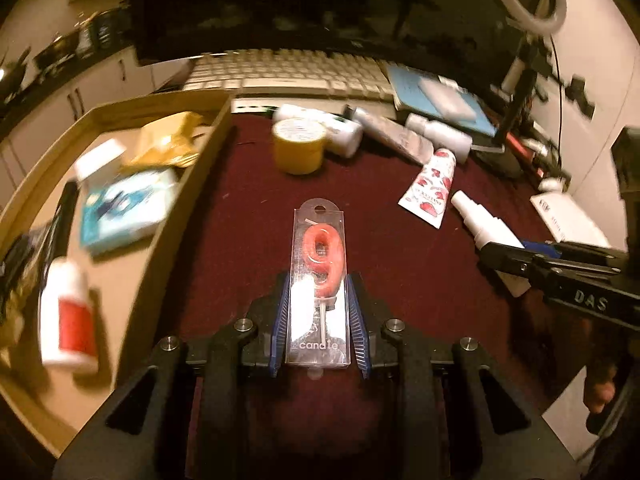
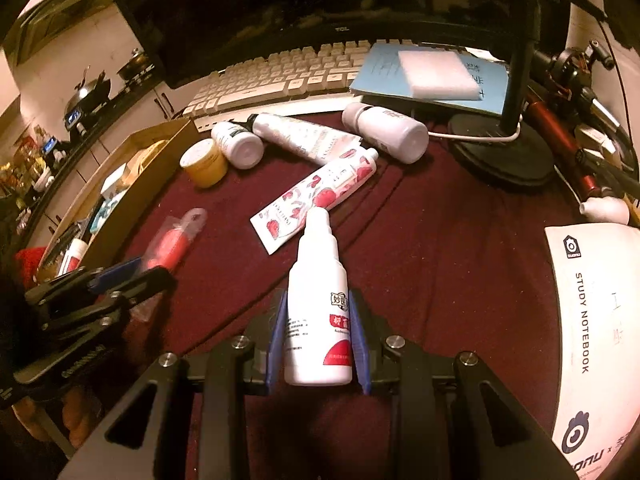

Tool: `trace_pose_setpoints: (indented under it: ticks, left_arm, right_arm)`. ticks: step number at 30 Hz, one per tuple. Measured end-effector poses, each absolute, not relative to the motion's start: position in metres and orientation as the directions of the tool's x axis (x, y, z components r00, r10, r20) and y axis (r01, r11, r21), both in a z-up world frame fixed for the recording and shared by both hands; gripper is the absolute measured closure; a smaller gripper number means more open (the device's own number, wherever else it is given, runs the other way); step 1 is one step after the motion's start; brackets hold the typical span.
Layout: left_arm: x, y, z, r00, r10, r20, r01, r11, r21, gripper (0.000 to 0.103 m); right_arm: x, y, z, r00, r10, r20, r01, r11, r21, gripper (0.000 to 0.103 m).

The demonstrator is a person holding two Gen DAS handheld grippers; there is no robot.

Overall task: Organize objects
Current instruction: 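Carry the candle and spray bottle into the tray and release both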

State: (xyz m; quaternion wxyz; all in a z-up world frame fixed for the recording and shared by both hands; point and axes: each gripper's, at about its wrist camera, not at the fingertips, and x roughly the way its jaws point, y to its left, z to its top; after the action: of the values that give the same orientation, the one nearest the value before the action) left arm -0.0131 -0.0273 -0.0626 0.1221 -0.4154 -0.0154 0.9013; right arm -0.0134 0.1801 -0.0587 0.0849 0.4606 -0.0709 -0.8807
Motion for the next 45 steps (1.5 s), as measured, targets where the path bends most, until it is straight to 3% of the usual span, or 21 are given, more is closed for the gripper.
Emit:
trace_pose_setpoints:
  ticks: [15, 27, 38, 45]
  left_arm:
    - [0.021, -0.051, -0.031, -0.782, 0.185, -0.596, -0.162, -0.982, -0.093, 0.076]
    - [0.030, -0.073, -0.003, -0.869, 0.068, -0.491, -0.065, -0.998, -0.022, 0.076]
    - [0.023, -0.129, 0.012, -0.886, -0.060, -0.460, 0.092, -0.995, -0.048, 0.076]
    - [0.009, -0.155, 0.001, -0.857, -0.119, -0.502, 0.165, -0.985, -0.048, 0.076]
  right_arm:
    - [-0.004, 0.133, -0.041, -0.570, -0.350, -0.743, 0.225, -0.937, 0.268, 0.074]
    - [-0.023, 0.085, -0.023, -0.564, -0.423, -0.709, 0.340, -0.902, 0.266, 0.074]
    - [-0.055, 0.037, -0.015, -0.534, -0.486, -0.691, 0.435, -0.859, 0.268, 0.074]
    - [-0.076, 0.008, -0.014, -0.510, -0.520, -0.685, 0.488, -0.831, 0.267, 0.074]
